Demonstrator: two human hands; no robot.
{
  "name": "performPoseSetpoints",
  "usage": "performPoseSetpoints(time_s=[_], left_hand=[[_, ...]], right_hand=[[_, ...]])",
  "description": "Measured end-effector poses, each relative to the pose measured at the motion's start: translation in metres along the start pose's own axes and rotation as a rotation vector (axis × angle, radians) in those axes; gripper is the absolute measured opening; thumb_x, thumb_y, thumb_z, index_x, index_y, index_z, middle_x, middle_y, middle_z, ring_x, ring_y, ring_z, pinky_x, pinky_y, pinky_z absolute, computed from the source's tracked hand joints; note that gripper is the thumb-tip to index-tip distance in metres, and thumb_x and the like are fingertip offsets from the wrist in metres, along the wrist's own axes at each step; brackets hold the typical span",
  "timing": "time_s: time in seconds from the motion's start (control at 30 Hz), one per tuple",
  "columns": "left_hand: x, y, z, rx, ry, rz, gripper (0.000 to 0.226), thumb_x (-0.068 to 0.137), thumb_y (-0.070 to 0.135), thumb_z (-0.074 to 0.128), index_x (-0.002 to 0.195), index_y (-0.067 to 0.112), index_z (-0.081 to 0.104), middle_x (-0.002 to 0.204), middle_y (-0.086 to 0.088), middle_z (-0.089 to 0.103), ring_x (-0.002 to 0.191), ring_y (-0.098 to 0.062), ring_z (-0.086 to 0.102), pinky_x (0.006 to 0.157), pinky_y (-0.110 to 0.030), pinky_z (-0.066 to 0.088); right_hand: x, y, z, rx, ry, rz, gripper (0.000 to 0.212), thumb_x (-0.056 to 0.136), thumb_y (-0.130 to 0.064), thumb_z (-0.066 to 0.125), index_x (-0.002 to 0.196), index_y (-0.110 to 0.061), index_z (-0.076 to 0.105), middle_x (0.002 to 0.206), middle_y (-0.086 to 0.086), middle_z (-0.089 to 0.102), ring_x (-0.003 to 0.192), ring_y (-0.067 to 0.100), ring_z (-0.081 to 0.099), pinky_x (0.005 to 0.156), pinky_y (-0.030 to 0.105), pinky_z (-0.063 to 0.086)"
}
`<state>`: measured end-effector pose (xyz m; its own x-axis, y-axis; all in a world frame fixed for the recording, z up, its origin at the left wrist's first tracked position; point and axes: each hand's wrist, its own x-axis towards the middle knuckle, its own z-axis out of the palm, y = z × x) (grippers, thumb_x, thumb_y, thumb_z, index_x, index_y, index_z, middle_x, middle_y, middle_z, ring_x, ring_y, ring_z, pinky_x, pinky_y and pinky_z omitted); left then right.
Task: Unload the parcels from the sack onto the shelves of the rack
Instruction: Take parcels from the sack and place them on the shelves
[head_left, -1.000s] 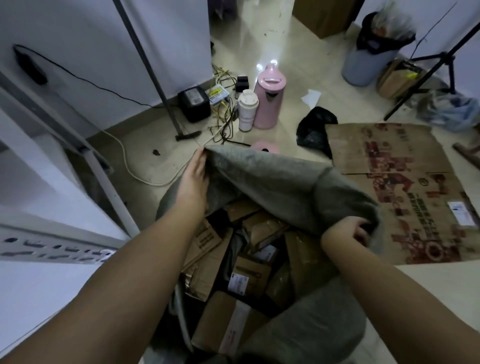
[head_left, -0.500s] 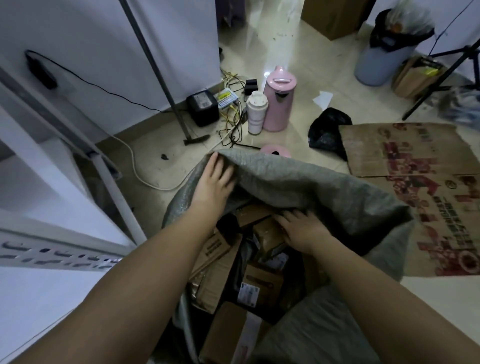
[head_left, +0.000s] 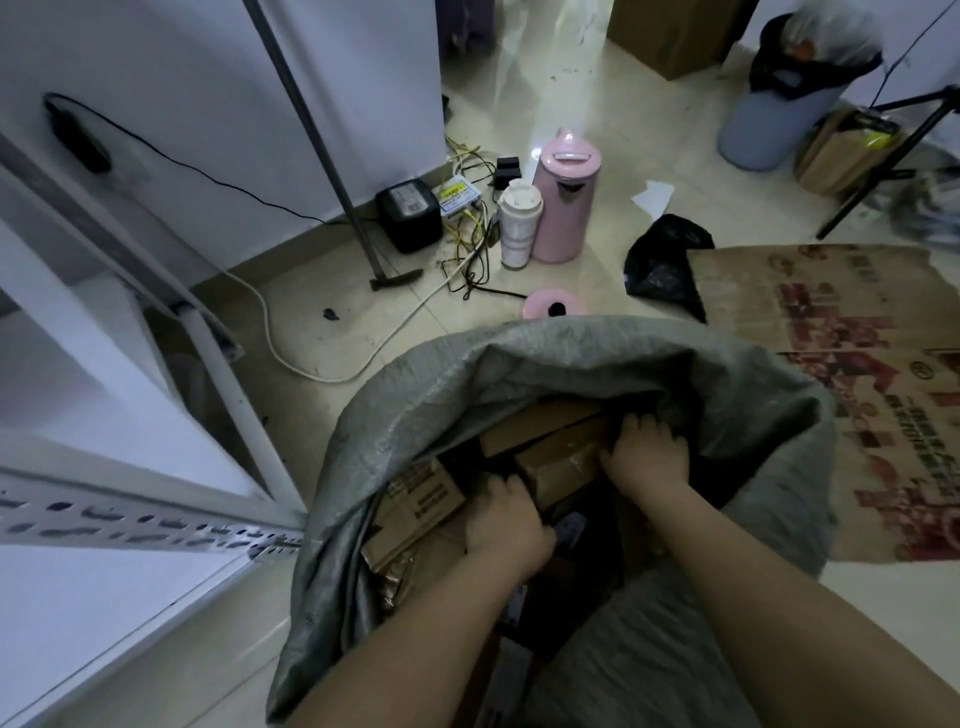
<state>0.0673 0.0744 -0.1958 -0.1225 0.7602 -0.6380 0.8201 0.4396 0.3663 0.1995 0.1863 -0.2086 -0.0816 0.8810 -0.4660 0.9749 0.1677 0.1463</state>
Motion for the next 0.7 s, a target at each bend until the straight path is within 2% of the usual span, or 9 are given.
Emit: performPoseSetpoints(time_s=[0.07,0.13,0.17,0.23,0.33,0.4,0.5,0.63,0.7], left_hand=[[0.009,0.004,0.011,-0.539,-0.117,-0.204,0.074,0.093,0.034,0.053,0.148,0.004,0.014,0.15,-0.016,0.028,0.133,-0.032,0.036,0.103,-0.033,0.037],[0.022,0.007,0.011,-0.9,-0.162,-0.296,0.073,0.095,0.031,0.051,0.151,0.006,0.011,0.152,-0.014,0.028,0.136,-0.029,0.034,0.106,-0.031,0.033],[0.027,0.008,0.009,-1.02,-0.189,-0.319,0.067,0.097,0.031,0.049,0.15,0.006,0.017,0.148,-0.012,0.035,0.133,-0.027,0.038,0.103,-0.03,0.036],[0.023,0.014,0.006,-1.207,-0.236,-0.346,0.05,0.098,0.031,0.045,0.142,0.008,0.039,0.119,-0.006,0.055,0.11,-0.022,0.051,0.087,-0.027,0.042],[0.009,0.014,0.002,-1.407,-0.201,-0.415,0.04,0.093,0.03,0.047,0.128,0.01,0.052,0.094,-0.002,0.057,0.09,-0.019,0.053,0.08,-0.028,0.041],[-0.002,0.014,0.005,-1.478,-0.118,-0.445,0.041,0.087,0.032,0.051,0.122,0.012,0.052,0.096,-0.005,0.059,0.088,-0.019,0.056,0.075,-0.028,0.045],[-0.039,0.013,-0.019,-1.587,-0.041,-0.563,0.069,0.07,0.046,0.058,0.131,0.015,0.049,0.114,-0.012,0.062,0.098,-0.027,0.06,0.077,-0.033,0.05],[-0.116,0.016,-0.08,-1.606,-0.009,-0.624,0.038,0.091,0.046,0.051,0.109,0.012,0.058,0.094,-0.009,0.064,0.078,-0.02,0.06,0.056,-0.026,0.048],[-0.157,0.018,-0.113,-1.645,-0.033,-0.651,0.033,0.097,0.044,0.046,0.104,0.014,0.055,0.094,-0.006,0.061,0.078,-0.021,0.058,0.058,-0.026,0.049]], right_hand=[[0.007,0.002,0.009,0.236,-0.088,0.117,0.064,0.097,-0.048,0.041,0.145,-0.007,0.029,0.148,0.015,0.035,0.135,0.032,0.036,0.105,0.039,0.033],[0.015,0.002,0.015,0.591,-0.181,0.183,0.069,0.097,-0.044,0.043,0.149,-0.004,0.022,0.152,0.018,0.031,0.138,0.036,0.033,0.109,0.04,0.033],[0.018,0.003,0.017,0.755,-0.192,0.197,0.067,0.098,-0.04,0.044,0.149,-0.002,0.022,0.152,0.019,0.032,0.137,0.037,0.034,0.109,0.039,0.033],[0.017,0.004,0.017,0.918,-0.121,0.226,0.056,0.1,-0.032,0.044,0.145,0.0,0.032,0.146,0.021,0.04,0.132,0.038,0.04,0.103,0.037,0.036],[0.0,0.002,0.003,0.944,0.029,0.281,0.046,0.099,-0.028,0.045,0.138,-0.004,0.043,0.137,0.021,0.049,0.124,0.038,0.048,0.097,0.039,0.04],[-0.011,-0.003,0.002,0.987,0.081,0.261,0.047,0.098,-0.027,0.047,0.139,-0.005,0.044,0.137,0.019,0.049,0.123,0.036,0.049,0.098,0.038,0.04],[-0.054,-0.01,-0.036,1.032,0.058,0.19,0.048,0.1,-0.034,0.044,0.142,-0.01,0.044,0.141,0.015,0.041,0.127,0.033,0.044,0.103,0.036,0.035],[-0.122,-0.012,-0.096,1.123,0.017,0.108,0.041,0.103,-0.033,0.039,0.134,-0.01,0.052,0.134,0.014,0.042,0.125,0.031,0.043,0.1,0.033,0.034],[-0.156,-0.014,-0.128,1.207,-0.018,0.135,0.04,0.103,-0.035,0.04,0.132,-0.011,0.051,0.134,0.011,0.038,0.117,0.025,0.043,0.089,0.029,0.039]])
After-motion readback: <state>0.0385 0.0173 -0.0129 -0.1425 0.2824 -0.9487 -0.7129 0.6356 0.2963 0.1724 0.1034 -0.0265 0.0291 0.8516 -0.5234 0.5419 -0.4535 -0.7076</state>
